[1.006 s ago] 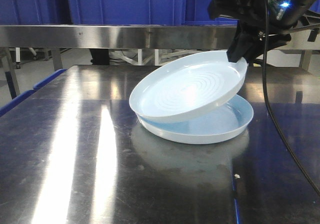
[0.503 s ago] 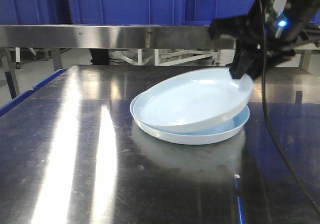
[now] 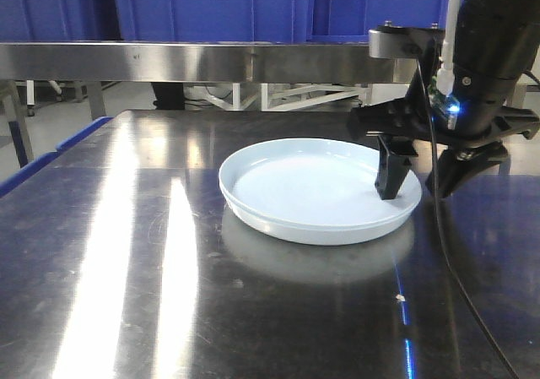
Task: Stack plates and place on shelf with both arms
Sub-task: 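Grasp the rim of the stacked plates with the right gripper and lift, then hold the plate stack raised in the right gripper, then drive the base away from the table holding the plate stack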
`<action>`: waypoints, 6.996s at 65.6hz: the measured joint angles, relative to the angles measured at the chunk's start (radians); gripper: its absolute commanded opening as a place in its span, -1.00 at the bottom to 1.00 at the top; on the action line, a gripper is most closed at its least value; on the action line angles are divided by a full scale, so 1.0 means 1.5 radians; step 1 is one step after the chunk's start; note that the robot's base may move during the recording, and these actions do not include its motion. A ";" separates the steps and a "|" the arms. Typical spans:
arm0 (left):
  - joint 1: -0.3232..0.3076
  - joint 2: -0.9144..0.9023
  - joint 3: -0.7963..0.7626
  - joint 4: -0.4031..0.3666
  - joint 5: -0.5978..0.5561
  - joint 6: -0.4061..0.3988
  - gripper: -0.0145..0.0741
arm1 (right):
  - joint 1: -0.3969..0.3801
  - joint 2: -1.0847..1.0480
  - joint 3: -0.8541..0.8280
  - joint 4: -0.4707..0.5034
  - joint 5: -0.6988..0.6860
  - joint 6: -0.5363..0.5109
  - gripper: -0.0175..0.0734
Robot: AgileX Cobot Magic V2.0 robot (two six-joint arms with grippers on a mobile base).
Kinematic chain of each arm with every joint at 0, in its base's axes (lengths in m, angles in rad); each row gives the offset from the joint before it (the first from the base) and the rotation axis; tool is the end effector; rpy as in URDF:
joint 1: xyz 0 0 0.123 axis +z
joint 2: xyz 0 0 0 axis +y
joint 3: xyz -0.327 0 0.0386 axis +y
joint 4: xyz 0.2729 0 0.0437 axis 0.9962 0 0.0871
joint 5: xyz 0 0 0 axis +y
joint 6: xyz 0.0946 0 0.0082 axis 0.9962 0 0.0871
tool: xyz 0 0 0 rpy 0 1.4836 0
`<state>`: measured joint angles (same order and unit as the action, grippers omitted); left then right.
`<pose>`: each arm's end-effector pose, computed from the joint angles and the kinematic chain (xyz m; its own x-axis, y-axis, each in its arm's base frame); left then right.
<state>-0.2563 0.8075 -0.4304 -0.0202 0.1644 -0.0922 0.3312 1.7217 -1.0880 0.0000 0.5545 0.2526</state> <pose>0.1517 -0.0401 0.2844 -0.4505 0.0024 -0.8928 0.2073 0.9730 -0.1020 0.3556 0.1223 0.2294 -0.8977 -0.0444 -0.4383 -0.1041 0.9881 0.1131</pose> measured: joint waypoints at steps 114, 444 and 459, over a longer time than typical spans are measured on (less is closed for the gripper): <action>0.000 0.000 0.000 0.000 0.000 0.000 -0.48 | -0.234 -0.953 0.387 -0.061 0.083 -0.001 -0.51; 0.000 0.000 0.000 0.000 -0.001 0.000 -0.48 | -0.238 -0.961 0.387 -0.057 0.086 -0.001 -0.51; 0.000 0.002 0.000 0.000 -0.001 0.000 -0.48 | -0.238 -0.961 0.387 -0.057 0.086 -0.001 -0.51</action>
<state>-0.2563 0.8104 -0.4304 -0.0202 0.1626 -0.0922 -0.0255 0.2798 -0.5077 -0.0855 0.6837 0.2506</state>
